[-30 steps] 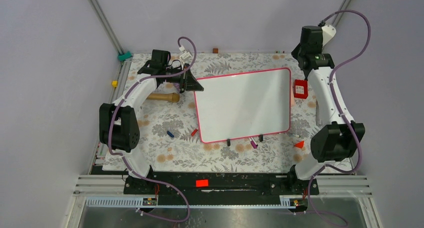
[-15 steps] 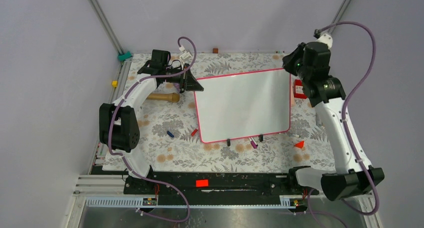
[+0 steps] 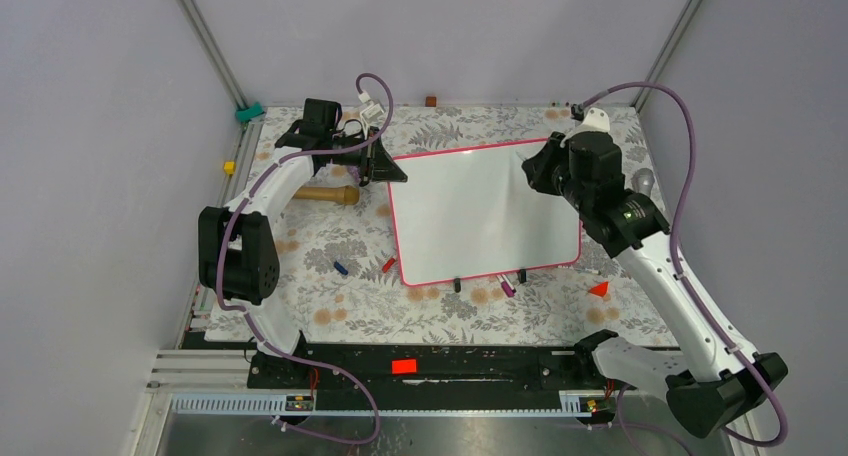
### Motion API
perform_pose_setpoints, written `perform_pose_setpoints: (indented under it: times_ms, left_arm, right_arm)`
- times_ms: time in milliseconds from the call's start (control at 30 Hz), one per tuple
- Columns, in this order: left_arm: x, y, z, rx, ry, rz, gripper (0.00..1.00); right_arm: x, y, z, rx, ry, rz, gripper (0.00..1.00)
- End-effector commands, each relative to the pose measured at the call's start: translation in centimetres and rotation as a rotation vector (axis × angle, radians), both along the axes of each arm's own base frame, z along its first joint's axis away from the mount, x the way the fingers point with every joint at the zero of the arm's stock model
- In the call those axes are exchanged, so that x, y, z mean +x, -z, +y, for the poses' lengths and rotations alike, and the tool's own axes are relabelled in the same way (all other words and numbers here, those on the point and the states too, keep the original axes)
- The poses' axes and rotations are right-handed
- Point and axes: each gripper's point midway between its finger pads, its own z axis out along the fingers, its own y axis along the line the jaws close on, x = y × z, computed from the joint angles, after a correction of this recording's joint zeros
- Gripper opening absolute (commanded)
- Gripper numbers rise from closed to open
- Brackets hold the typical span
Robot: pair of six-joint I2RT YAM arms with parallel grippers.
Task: Write a sentence on the whiteboard
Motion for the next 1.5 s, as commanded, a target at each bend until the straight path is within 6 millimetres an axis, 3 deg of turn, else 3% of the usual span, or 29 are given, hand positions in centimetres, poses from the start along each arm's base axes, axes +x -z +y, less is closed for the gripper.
perform_pose_setpoints:
  times_ms: [0, 100, 233, 500, 667, 1133, 1467]
  left_arm:
    - [2.9, 5.6, 1.4, 0.244, -0.109, -0.108, 0.07]
    - [3.3, 6.2, 2.0, 0.295, -0.171, -0.073, 0.06]
    - [2.8, 5.6, 2.1, 0.299, -0.183, -0.091, 0.06]
    - [2.5, 7.8, 1.2, 0.258, -0.147, -0.023, 0.07]
    - [2.6, 6.9, 0.5, 0.215, -0.128, 0.009, 0.07]
    - [2.4, 6.2, 0.5, 0.211, -0.113, -0.017, 0.07]
    - [2.3, 6.0, 0.6, 0.215, -0.103, -0.025, 0.07]
  right_arm:
    - [-0.6, -1.7, -0.1, -0.007, -0.019, -0.060, 0.00]
    - [-0.8, -1.9, -0.2, -0.008, -0.021, -0.065, 0.00]
    - [-0.9, -2.1, -0.4, -0.008, -0.016, -0.073, 0.00]
    - [-0.8, -2.3, 0.4, -0.014, -0.048, -0.062, 0.00]
    - [-1.2, -2.7, 1.9, -0.002, -0.102, -0.057, 0.00]
    - [-2.0, -2.4, 3.2, -0.005, -0.138, -0.050, 0.00]
    - [-1.5, -3.4, 6.3, -0.083, -0.182, -0.078, 0.00]
